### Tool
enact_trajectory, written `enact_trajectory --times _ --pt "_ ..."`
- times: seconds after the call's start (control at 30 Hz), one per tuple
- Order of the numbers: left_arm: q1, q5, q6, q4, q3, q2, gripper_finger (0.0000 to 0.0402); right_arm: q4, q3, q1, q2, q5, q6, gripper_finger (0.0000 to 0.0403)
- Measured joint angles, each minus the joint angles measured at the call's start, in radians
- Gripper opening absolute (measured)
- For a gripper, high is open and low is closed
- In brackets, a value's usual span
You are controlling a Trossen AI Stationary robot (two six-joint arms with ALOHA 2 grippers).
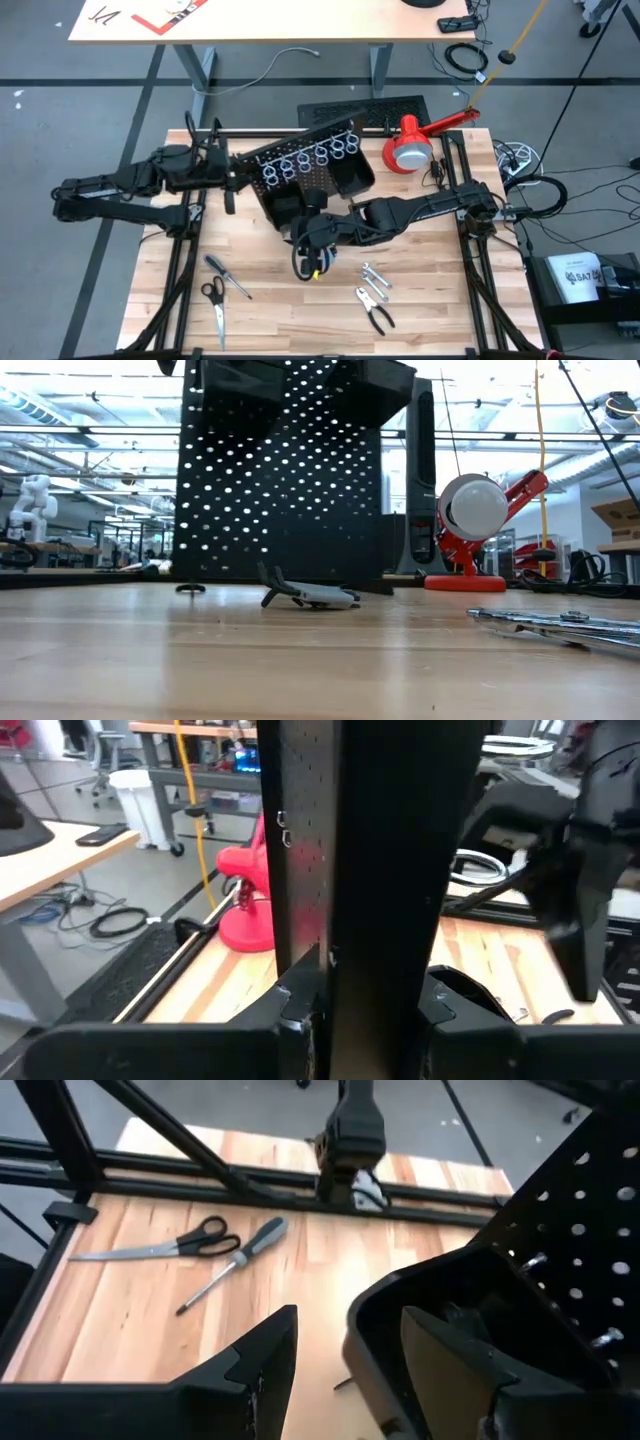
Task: Hang tools onto peg board
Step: Remove the blade dispenser from the bottom black basket on the pegboard to the table
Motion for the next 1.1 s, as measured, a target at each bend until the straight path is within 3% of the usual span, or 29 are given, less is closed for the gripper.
enact_trajectory --times 0.37,0.6,0.83,1.1 --pt "-0.069 0.012 0.003 0.148 0.002 0.128 0.0071 -0.176 0.0 0.004 0.0 0.079 0.132 0.0176" --pt "-0.095 0.003 0.002 0.206 0.002 0.172 0.0071 -0.191 0.0 0.004 0.0 0.086 0.18 0.0175" --pt "-0.137 -0.082 0.016 0.219 0.002 0.188 0.0071 -0.189 0.0 0.037 -0.009 0.022 0.113 0.0161" --pt "-0.194 -0.175 0.049 0.222 0.001 0.188 0.0071 -0.196 0.0 0.118 -0.092 0.042 0.133 0.0146"
